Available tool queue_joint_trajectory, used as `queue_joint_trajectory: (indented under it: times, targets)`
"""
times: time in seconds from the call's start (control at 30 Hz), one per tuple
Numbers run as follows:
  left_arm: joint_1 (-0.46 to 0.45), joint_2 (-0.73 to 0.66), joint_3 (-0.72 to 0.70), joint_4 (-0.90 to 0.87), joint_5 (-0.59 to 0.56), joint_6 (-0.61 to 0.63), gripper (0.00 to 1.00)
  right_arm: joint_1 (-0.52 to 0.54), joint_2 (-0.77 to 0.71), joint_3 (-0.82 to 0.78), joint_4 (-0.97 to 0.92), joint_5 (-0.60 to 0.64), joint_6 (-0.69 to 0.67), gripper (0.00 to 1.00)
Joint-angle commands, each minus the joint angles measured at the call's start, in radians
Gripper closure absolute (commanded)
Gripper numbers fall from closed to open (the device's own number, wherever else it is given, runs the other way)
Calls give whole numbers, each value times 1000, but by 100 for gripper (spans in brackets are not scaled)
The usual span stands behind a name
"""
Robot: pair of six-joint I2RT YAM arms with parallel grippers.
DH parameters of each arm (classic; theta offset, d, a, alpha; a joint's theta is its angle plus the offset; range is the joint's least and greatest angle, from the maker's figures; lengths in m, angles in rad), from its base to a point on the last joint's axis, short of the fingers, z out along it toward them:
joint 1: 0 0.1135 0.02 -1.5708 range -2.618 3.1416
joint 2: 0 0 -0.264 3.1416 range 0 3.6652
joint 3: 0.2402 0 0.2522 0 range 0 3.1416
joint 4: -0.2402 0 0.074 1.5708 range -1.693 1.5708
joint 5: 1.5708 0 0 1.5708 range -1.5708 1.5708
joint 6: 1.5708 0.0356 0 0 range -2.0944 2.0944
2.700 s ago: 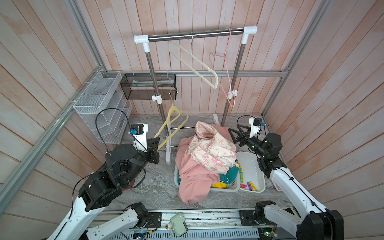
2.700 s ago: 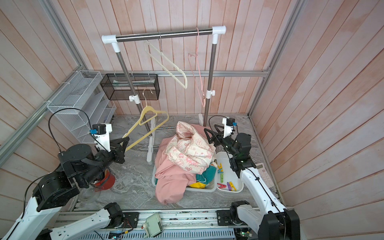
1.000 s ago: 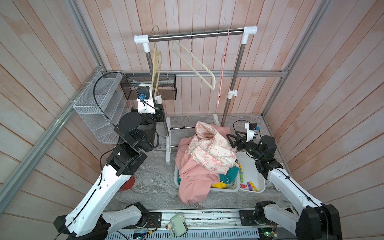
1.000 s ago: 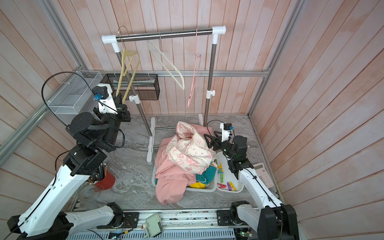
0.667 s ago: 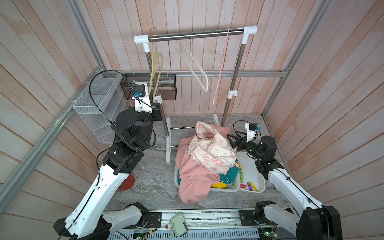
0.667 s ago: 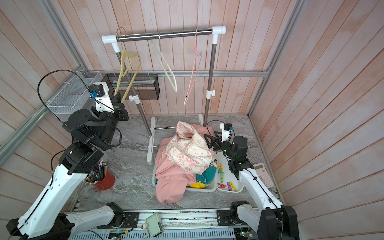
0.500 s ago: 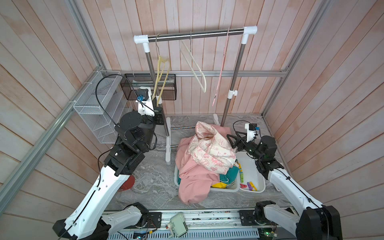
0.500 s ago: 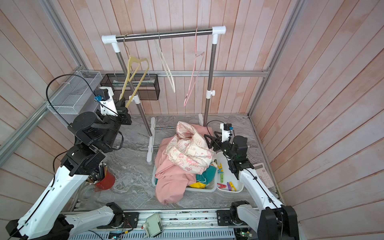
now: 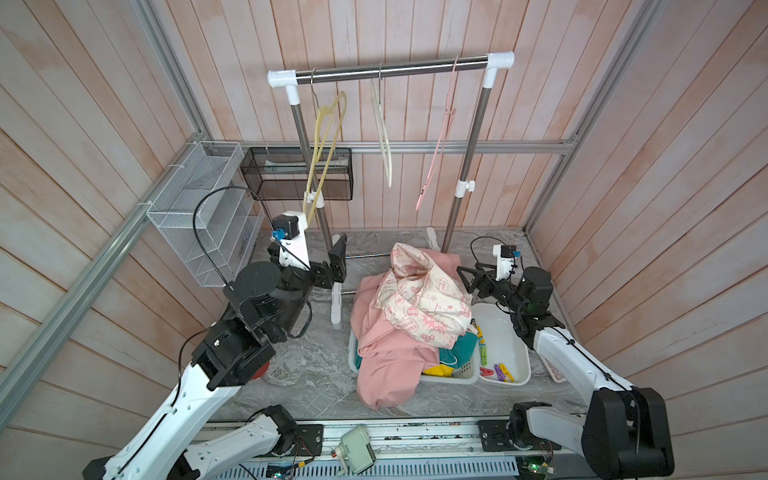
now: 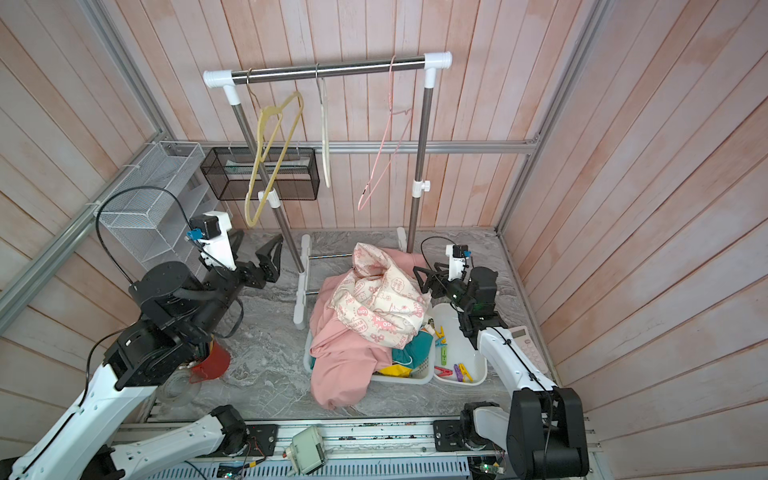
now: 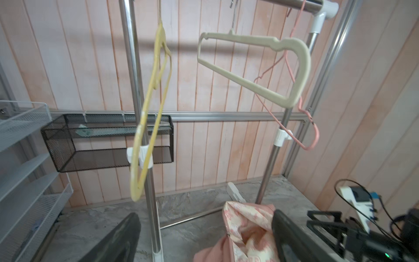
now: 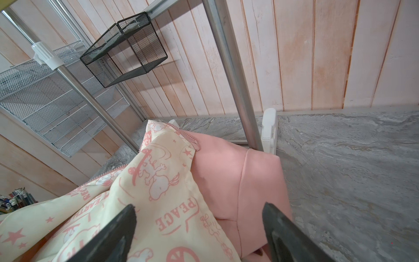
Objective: Remove the clothespins securing jackets to the hanger
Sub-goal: Place the hanger on the clothesline, then adjust the jacket in the basket.
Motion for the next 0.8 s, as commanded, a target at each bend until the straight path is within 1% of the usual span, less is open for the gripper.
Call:
queue_joint_trajectory:
  times: [0.0, 0.1, 0.17, 0.3, 0.37, 0.43, 0.53, 0.63, 0.7, 0.77]
  targets:
    - [-72, -43, -90, -88, -20, -134, 8, -3, 38, 8, 67, -41, 38, 11]
    - [-152, -59, -215, -143, 3, -283, 8, -3, 94, 19, 111, -53, 76, 11]
    - [-246, -54, -291, -167, 2, -362, 8, -3, 137, 40, 143, -74, 104, 11]
    - [-366, -15, -388, -226, 11, -501, 9, 0, 238, 106, 183, -166, 151, 11]
    - [-417, -4, -417, -269, 3, -578, 9, 17, 262, 119, 184, -178, 166, 11]
    - [-478, -9, -454, -274, 9, -643, 10, 40, 260, 108, 178, -156, 146, 11]
    - [-592, -9, -480, -303, -45, -765, 10, 54, 249, 96, 158, -134, 123, 11]
    - [-700, 26, -484, -339, -112, -881, 10, 56, 238, 85, 150, -126, 112, 12]
    - [-744, 70, -480, -349, -127, -939, 9, 56, 234, 84, 143, -130, 111, 12]
    - [-765, 115, -479, -349, -115, -984, 8, 59, 229, 82, 137, -135, 106, 13]
